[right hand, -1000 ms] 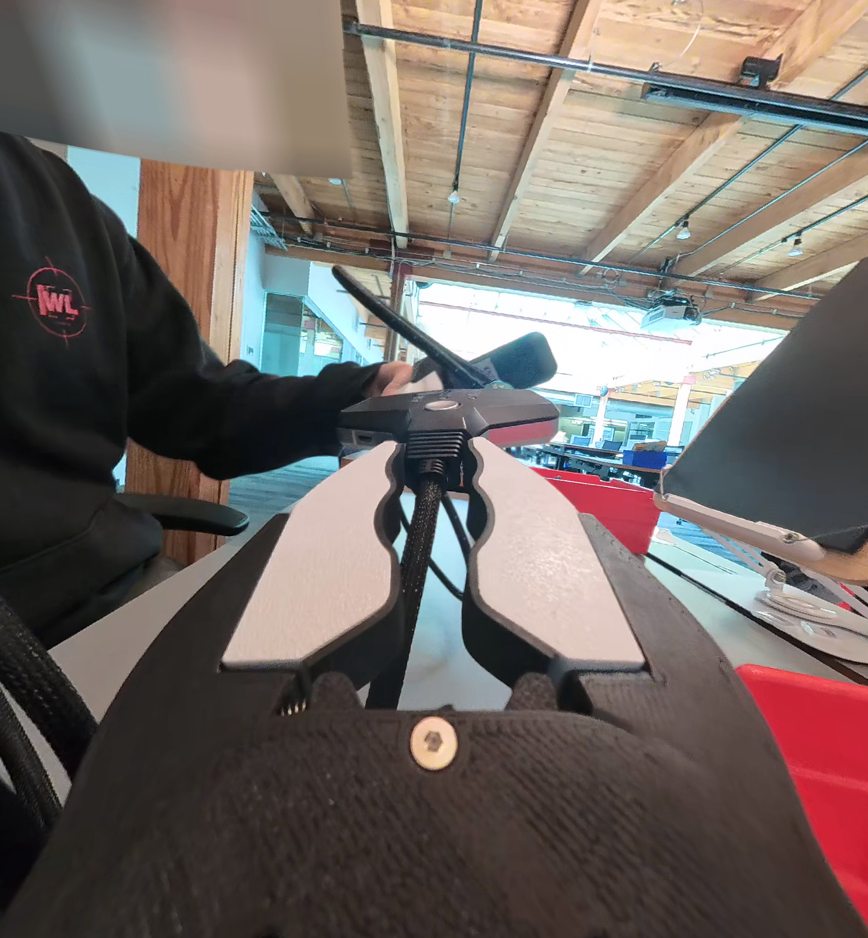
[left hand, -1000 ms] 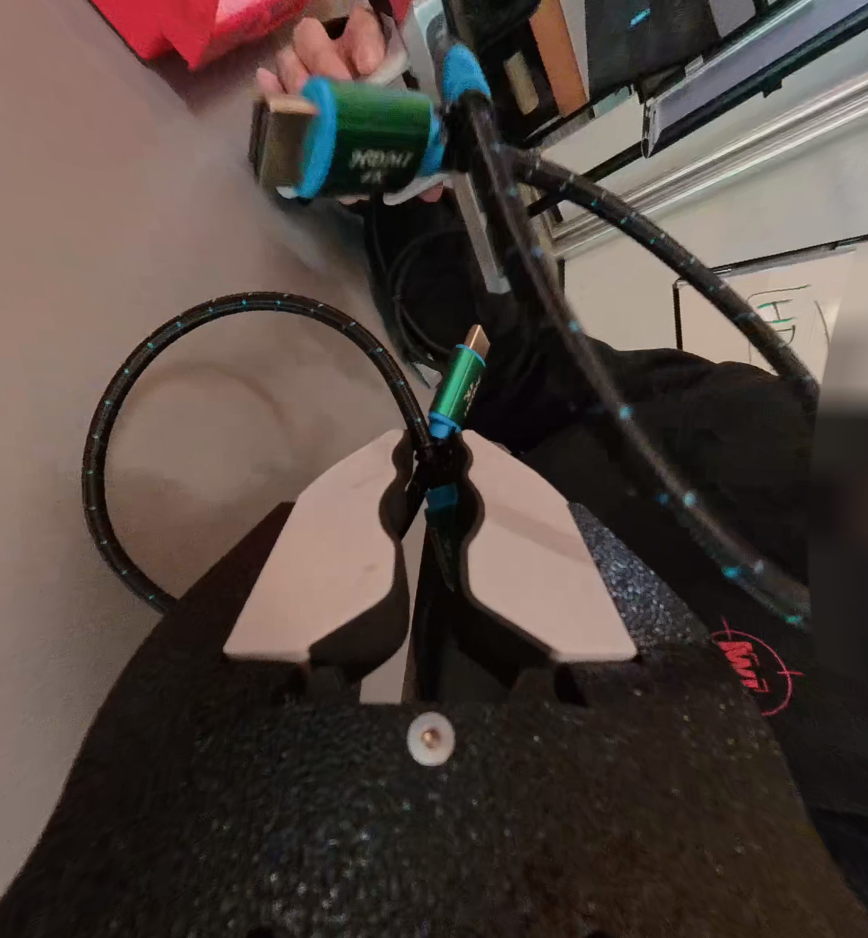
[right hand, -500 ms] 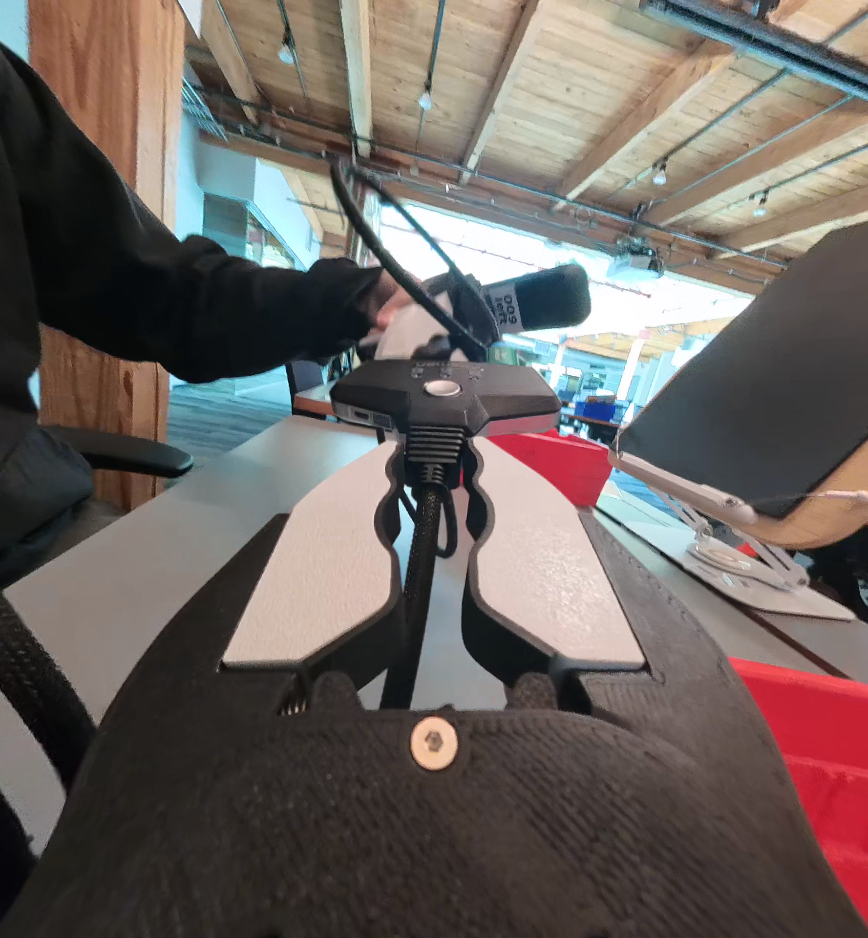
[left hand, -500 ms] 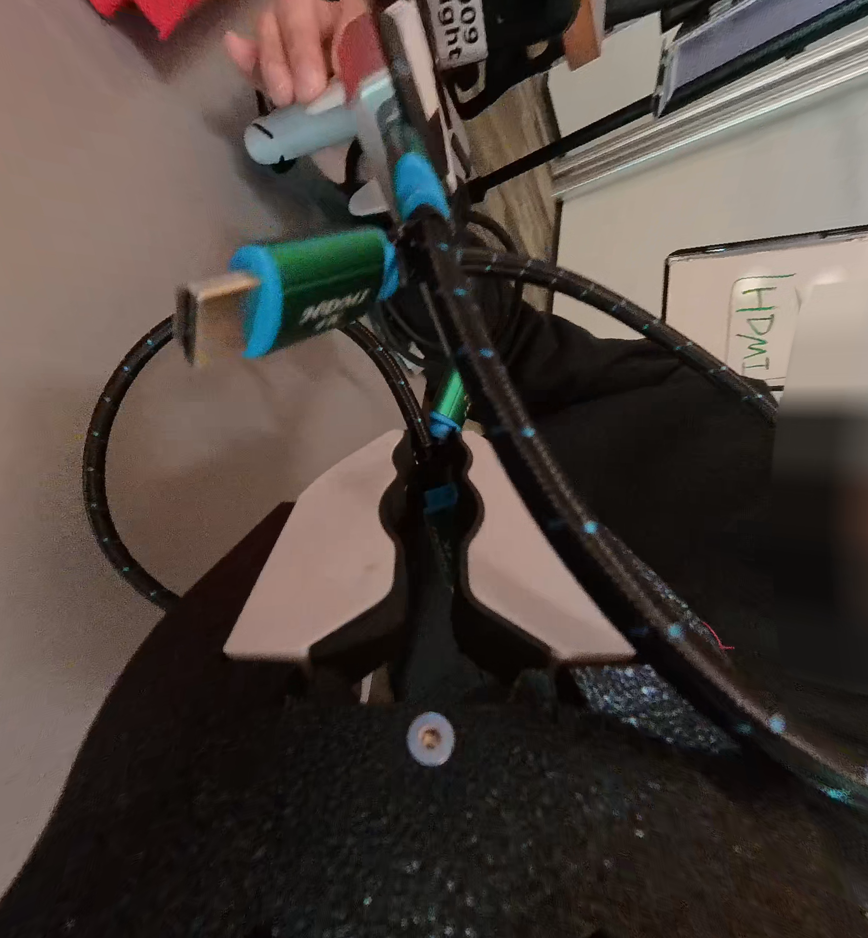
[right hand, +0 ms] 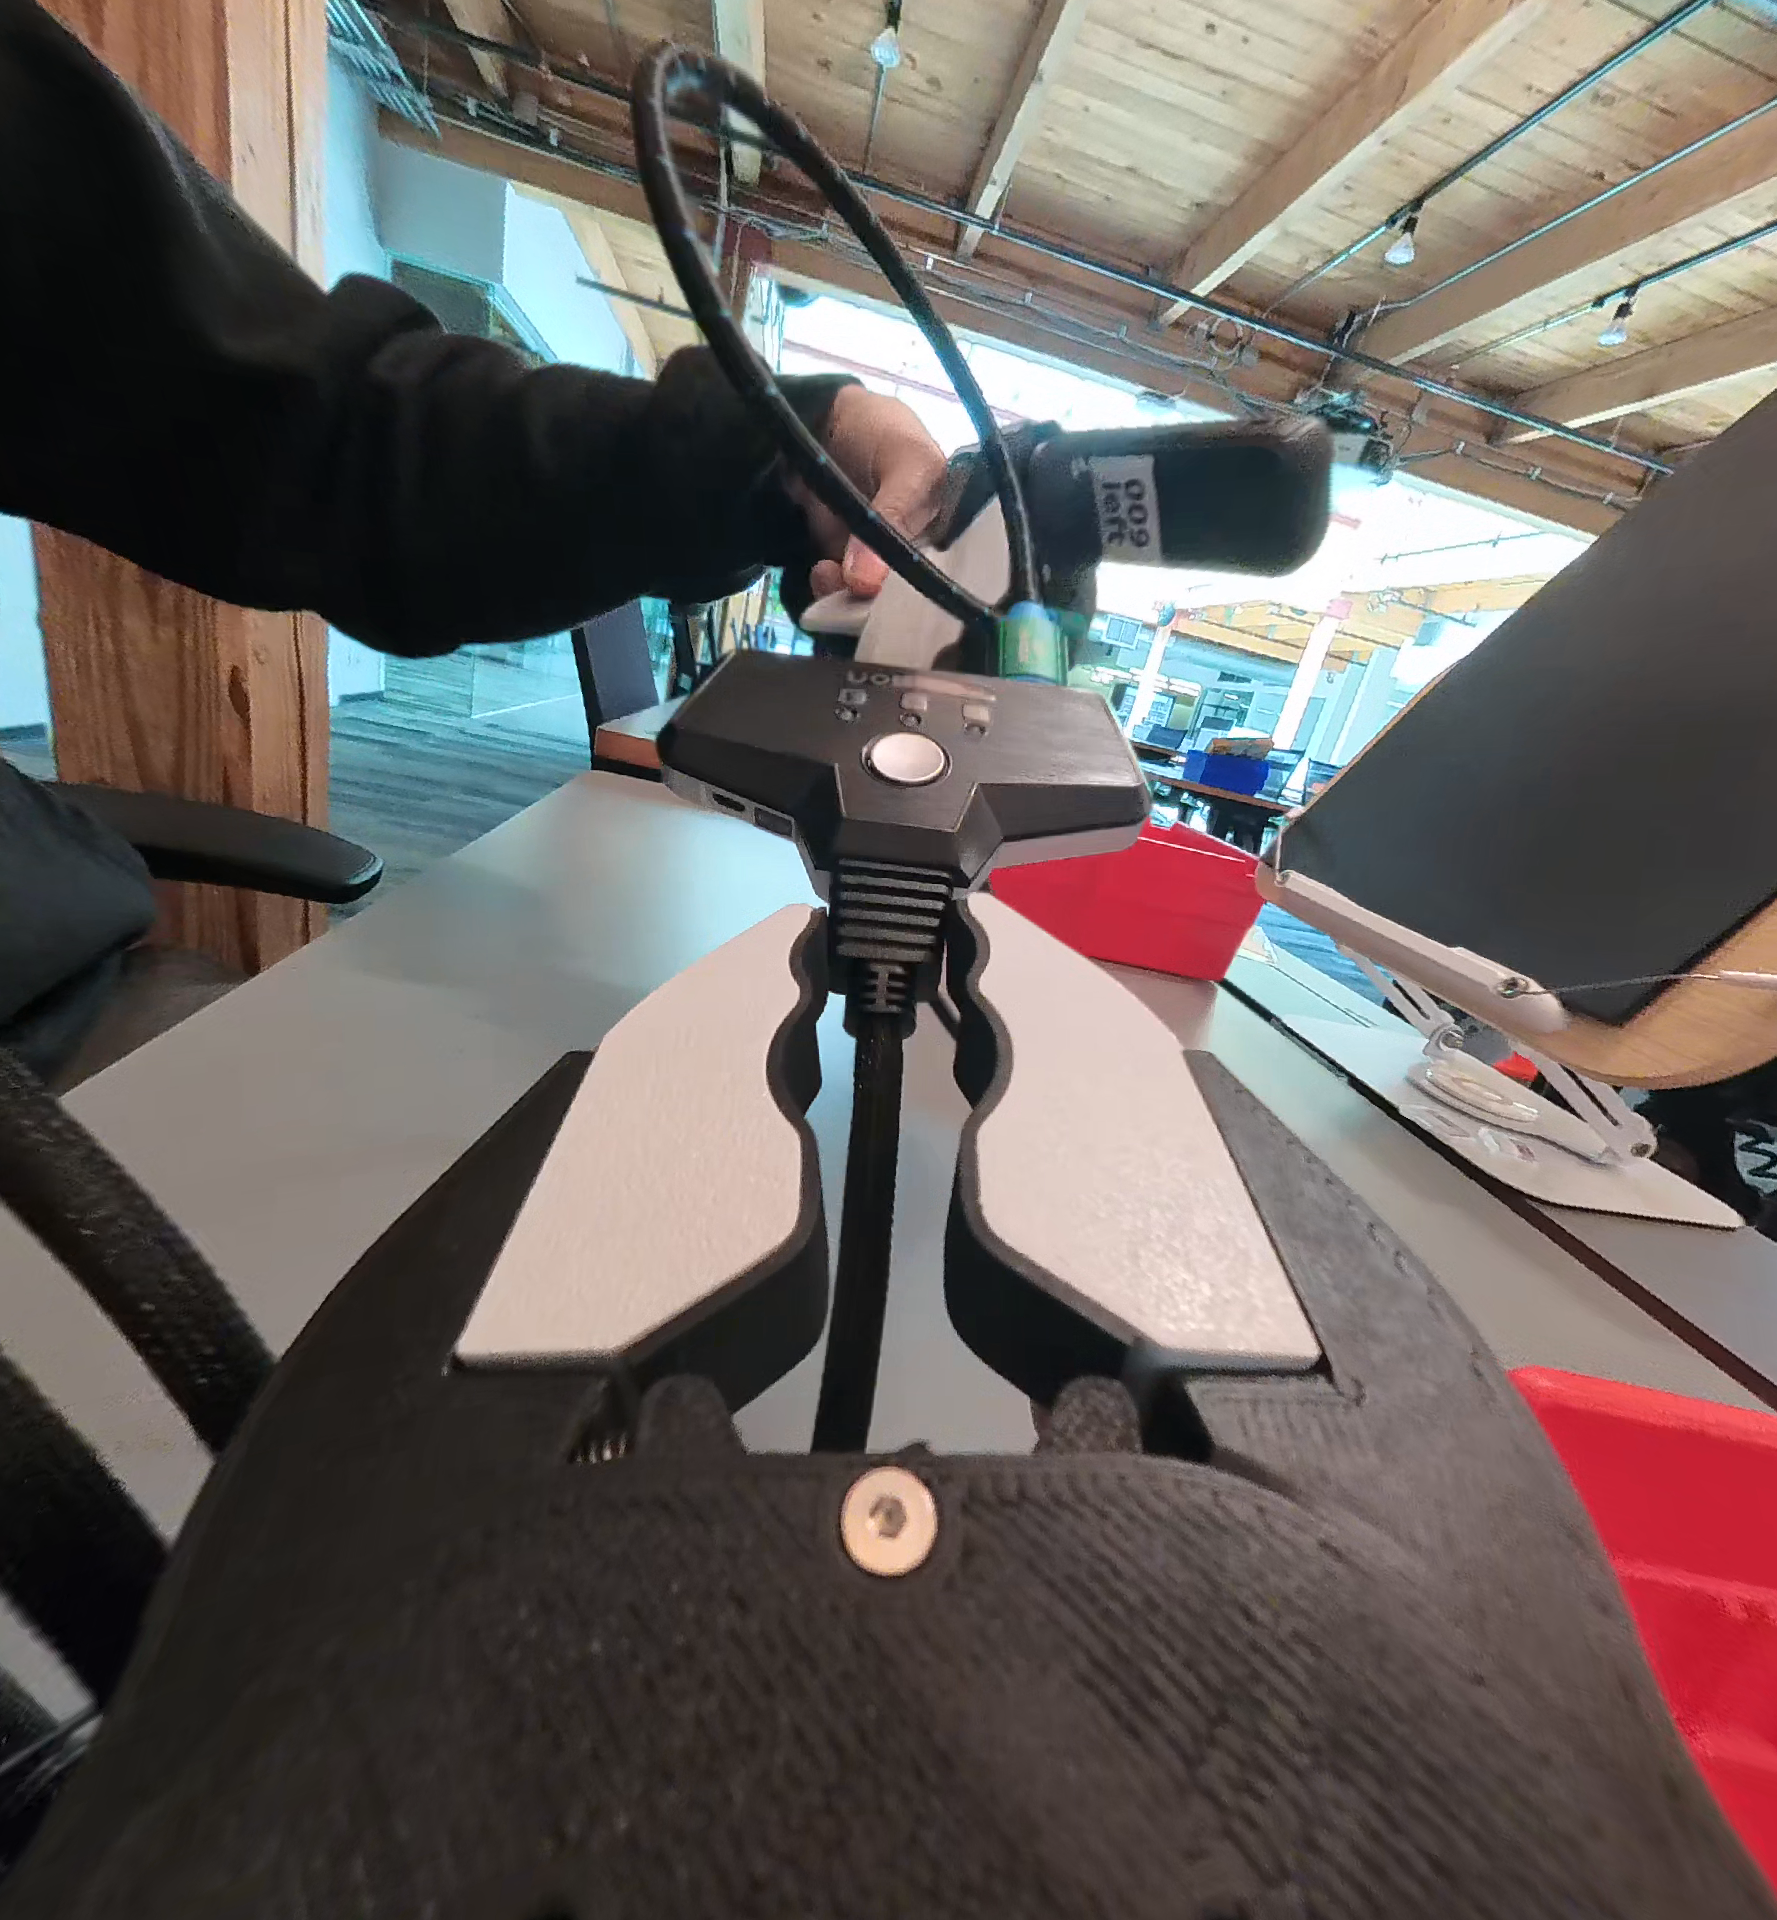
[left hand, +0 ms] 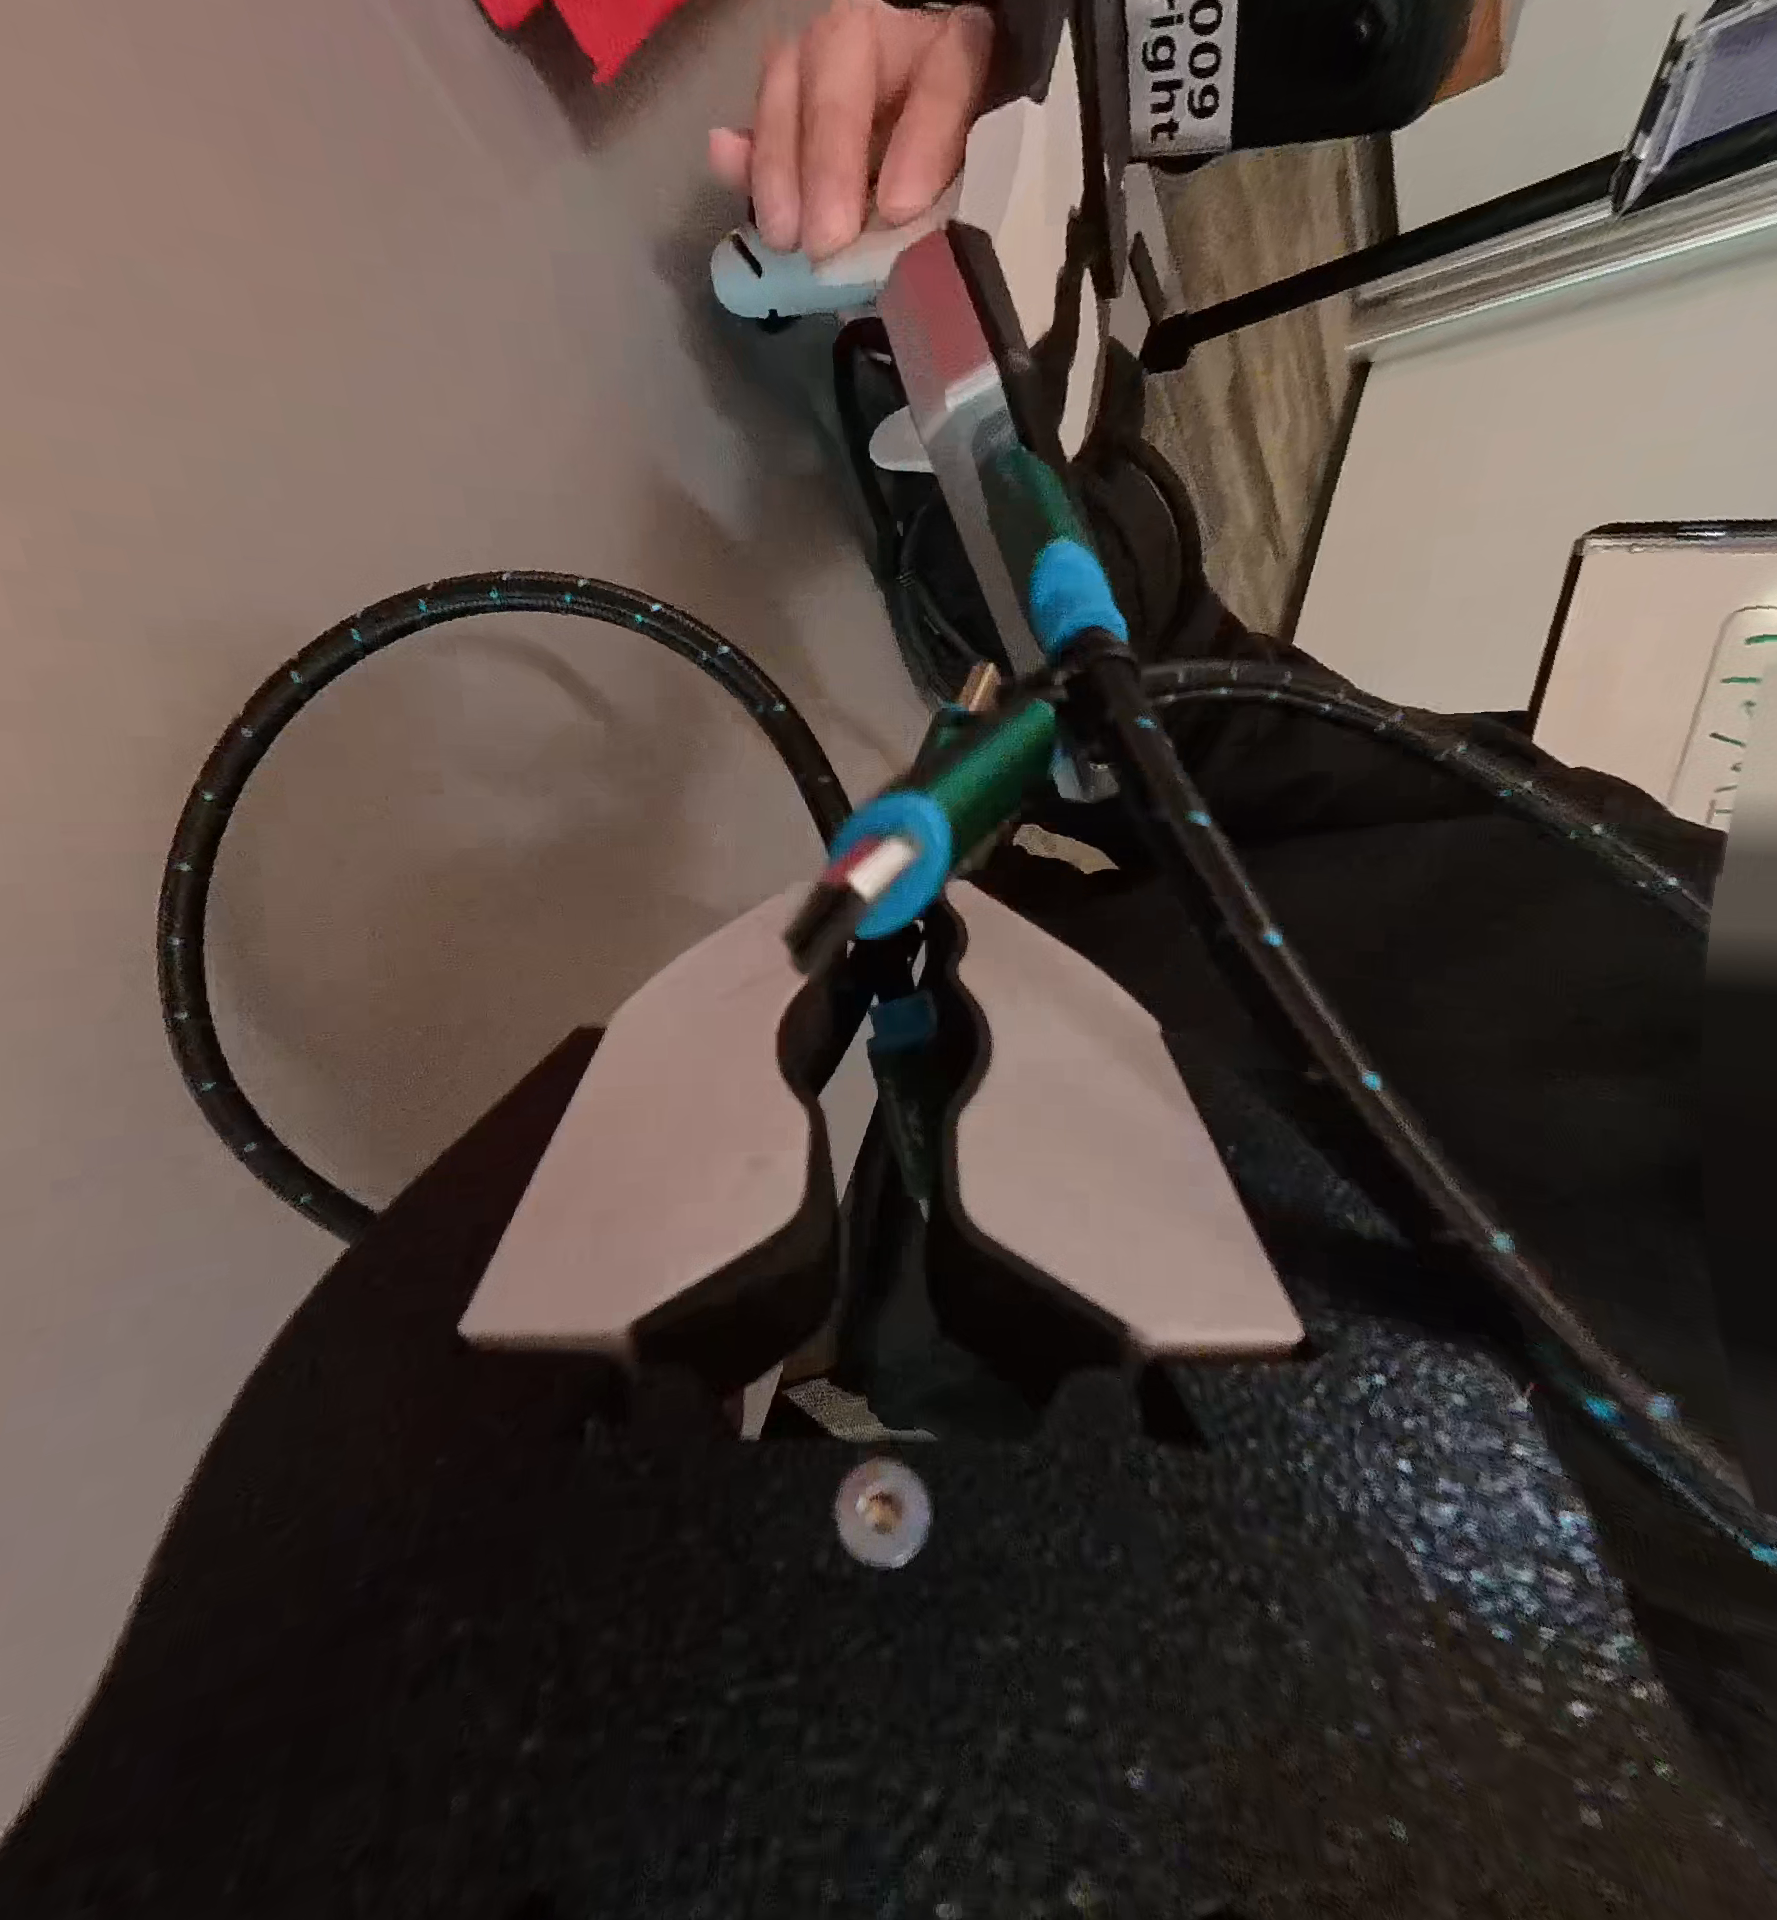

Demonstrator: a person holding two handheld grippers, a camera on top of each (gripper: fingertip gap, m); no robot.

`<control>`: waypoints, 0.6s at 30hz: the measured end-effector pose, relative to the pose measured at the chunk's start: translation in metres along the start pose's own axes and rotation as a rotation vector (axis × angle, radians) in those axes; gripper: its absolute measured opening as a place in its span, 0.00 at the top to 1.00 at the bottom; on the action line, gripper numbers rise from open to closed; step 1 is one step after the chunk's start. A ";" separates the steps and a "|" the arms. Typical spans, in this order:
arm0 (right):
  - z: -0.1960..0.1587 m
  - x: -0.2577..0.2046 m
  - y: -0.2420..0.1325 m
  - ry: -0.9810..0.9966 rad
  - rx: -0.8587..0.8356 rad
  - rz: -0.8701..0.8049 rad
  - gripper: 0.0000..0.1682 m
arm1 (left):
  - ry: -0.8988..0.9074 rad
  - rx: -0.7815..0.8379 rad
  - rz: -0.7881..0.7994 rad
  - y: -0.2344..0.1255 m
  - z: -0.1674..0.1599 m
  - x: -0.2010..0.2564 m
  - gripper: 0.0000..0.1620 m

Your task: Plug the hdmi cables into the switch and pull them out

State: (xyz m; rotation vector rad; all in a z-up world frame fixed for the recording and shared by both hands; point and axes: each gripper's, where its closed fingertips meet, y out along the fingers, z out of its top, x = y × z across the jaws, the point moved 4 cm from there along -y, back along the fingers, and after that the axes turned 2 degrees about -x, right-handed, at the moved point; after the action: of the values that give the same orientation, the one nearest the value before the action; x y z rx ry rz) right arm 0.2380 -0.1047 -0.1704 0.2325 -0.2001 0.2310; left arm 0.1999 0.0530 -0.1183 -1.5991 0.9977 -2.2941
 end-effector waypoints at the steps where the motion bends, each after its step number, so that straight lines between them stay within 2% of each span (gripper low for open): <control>1: -0.001 -0.001 0.002 0.000 -0.006 0.005 0.87 | -0.002 0.002 0.008 0.001 0.003 0.000 0.91; 6: -0.001 0.003 -0.003 -0.001 -0.010 -0.038 0.87 | -0.026 0.006 0.036 0.000 0.005 -0.020 0.91; 11: 0.000 0.015 -0.017 0.062 0.010 -0.107 0.87 | -0.112 -0.081 -0.102 0.027 -0.023 -0.045 0.91; 16: 0.002 0.018 -0.023 0.082 0.047 -0.130 0.87 | -0.132 -0.062 -0.077 0.049 -0.028 -0.077 0.92; 18: 0.002 0.019 -0.025 0.084 0.057 -0.139 0.87 | -0.054 -0.077 0.003 0.058 -0.031 -0.090 0.92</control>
State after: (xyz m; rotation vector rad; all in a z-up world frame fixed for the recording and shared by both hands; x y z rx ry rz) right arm 0.2618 -0.1251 -0.1690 0.2916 -0.0940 0.1082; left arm 0.1958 0.0663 -0.2289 -1.6776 1.0872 -2.2238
